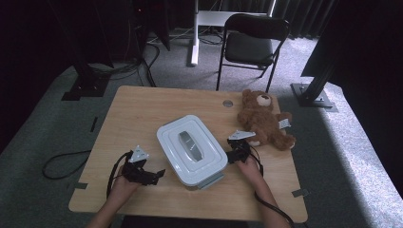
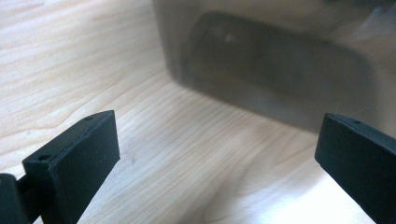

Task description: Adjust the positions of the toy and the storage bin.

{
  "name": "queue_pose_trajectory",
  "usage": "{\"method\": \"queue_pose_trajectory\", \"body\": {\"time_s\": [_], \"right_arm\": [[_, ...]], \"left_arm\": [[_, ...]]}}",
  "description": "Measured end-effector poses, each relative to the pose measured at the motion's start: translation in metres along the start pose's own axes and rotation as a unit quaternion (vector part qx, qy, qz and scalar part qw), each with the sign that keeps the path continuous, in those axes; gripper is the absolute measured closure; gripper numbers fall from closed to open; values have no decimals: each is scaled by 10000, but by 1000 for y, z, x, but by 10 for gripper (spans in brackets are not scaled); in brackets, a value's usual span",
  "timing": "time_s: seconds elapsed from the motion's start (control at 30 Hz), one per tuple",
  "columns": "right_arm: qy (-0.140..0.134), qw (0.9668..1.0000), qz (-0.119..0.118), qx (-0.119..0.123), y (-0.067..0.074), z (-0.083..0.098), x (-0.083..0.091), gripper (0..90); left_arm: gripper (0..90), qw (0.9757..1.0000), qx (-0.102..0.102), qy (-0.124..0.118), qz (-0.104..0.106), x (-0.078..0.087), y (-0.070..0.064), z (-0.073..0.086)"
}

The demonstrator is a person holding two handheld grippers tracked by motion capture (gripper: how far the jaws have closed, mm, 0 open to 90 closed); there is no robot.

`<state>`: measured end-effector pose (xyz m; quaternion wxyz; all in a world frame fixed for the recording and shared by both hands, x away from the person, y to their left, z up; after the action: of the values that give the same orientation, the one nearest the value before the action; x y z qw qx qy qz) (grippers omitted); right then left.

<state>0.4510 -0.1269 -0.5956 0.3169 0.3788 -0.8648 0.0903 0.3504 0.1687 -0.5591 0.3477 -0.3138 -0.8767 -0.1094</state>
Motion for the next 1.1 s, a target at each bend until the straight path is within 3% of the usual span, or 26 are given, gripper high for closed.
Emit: {"method": "queue_pose_trajectory", "body": {"time_s": [0.23,0.3,0.37,0.5,0.67,0.87,1.1], "right_arm": [[6,10000,35,70,2,10,10,125],[28,9999,85,98,2,17,15,125],[35,9999,106,49,0,22,19,125],[40,9999,162,20,-2,28,29,125],[61,9997,255,-25,-4,38,40,125],[82,9990,430,-77,-8,55,58,125],[119,9981,592,-156,-16,69,72,125]], "left_arm": [[5,9997,-15,-253,-15,29,-1,-13],[5,9988,-104,-467,-105,43,-2,-20],[5,9986,-105,-510,-132,47,-3,-23],[5,9972,-271,-694,-47,62,-10,-37],[5,9963,-365,-776,26,65,-15,-46],[5,9949,-519,-803,330,64,-32,-60],[5,9934,-671,-696,620,49,-52,-77]]}}
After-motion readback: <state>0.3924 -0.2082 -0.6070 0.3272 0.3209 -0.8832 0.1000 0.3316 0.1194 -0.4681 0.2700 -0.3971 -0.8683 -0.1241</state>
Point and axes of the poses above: each handheld gripper's, and its own axes: x roughly backward along the jaws, z roughly out of its underside, y roughly to its left, the point moved 8 cm from there along -x, roughly forward along the jaws, and after that the axes turned 2 degrees about y, right-handed, at the moved point
